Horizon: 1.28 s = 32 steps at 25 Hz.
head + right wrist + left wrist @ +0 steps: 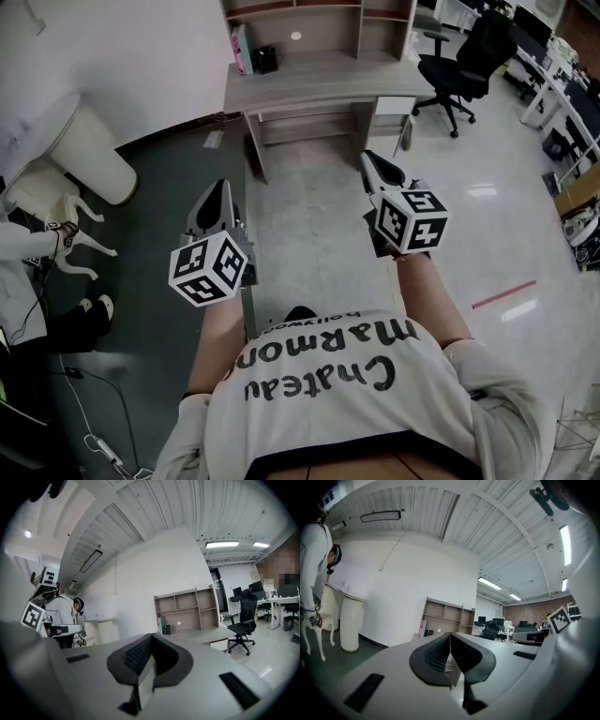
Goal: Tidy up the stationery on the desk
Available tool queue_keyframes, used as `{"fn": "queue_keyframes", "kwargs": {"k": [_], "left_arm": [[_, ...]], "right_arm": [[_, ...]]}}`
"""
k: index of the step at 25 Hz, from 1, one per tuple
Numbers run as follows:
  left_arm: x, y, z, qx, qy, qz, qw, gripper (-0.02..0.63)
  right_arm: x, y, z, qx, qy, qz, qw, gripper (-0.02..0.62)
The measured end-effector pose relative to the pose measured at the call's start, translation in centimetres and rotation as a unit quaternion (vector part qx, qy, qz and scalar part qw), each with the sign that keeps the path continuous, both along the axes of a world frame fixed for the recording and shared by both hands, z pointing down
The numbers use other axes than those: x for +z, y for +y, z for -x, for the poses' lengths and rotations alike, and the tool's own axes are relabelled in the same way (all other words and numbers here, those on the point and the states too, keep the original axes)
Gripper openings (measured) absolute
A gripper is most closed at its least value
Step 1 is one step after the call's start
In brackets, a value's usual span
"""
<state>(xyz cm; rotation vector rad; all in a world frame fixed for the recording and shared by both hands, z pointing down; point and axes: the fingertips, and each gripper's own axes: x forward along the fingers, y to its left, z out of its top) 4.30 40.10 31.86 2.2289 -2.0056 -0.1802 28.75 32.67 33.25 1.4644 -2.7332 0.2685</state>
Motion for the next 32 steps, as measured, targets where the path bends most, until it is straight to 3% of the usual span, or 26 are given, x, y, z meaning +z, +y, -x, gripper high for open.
{"fn": "queue_keyframes", "kwargs": {"k": [6, 12, 23, 32], "left_arm": [[1.7, -2.7, 0.4, 0.007, 0.01, 0.014, 0.9998, 0.017], [2.8, -9.0, 2.5, 0.016, 0.01, 0.02, 0.9996, 0.017], [0.0, -22.4, 8.9, 0.039, 0.002, 0.012, 0.9992, 0.017], [-0.6, -29.8, 14.5, 0.041, -0.002, 0.004, 0.9991, 0.017]], "right_arm": [[2.7, -3.0, -0.4, 0.015, 0.011, 0.03, 0.999, 0.011], [3.7, -8.8, 1.5, 0.024, 0.012, 0.04, 0.999, 0.011], [0.5, -21.6, 8.9, 0.023, 0.001, 0.024, 0.999, 0.011], [0.5, -29.0, 14.1, 0.025, -0.007, 0.021, 0.999, 0.011]]}}
